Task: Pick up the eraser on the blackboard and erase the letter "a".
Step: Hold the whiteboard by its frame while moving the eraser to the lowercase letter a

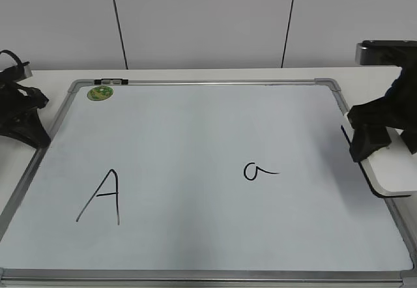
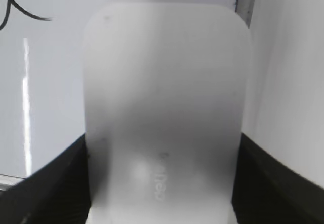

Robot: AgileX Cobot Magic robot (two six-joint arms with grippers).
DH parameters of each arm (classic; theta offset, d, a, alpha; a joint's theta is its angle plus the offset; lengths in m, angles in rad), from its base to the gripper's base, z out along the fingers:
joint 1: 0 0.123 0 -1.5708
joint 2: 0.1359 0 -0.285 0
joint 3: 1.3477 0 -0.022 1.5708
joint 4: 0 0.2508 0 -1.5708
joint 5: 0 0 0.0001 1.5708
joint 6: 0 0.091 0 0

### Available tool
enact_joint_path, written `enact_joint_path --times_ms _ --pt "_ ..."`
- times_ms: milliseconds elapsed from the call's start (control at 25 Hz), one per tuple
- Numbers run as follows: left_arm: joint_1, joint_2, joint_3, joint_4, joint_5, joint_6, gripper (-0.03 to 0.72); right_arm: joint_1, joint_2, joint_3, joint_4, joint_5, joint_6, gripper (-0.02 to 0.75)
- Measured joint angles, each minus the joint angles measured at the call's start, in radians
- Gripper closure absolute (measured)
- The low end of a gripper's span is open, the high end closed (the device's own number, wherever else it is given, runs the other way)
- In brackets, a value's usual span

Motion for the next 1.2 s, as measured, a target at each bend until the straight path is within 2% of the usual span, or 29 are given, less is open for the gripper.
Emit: enact_joint_path --times_ms 520,880,1200 --pt "0.000 0.000 0.000 0.000 0.000 0.000 0.653 0.197 0.305 -0.298 -0.002 0.061 -0.032 0.200" --pt "0.000 0.000 0.000 0.000 0.002 0.000 0.653 0.204 0.491 -0.443 -0.036 0.072 -0.086 0.200" --pt "0.000 0.000 0.000 0.000 0.002 0.000 0.653 0.204 0.561 -0.478 -0.040 0.071 -0.103 0.200"
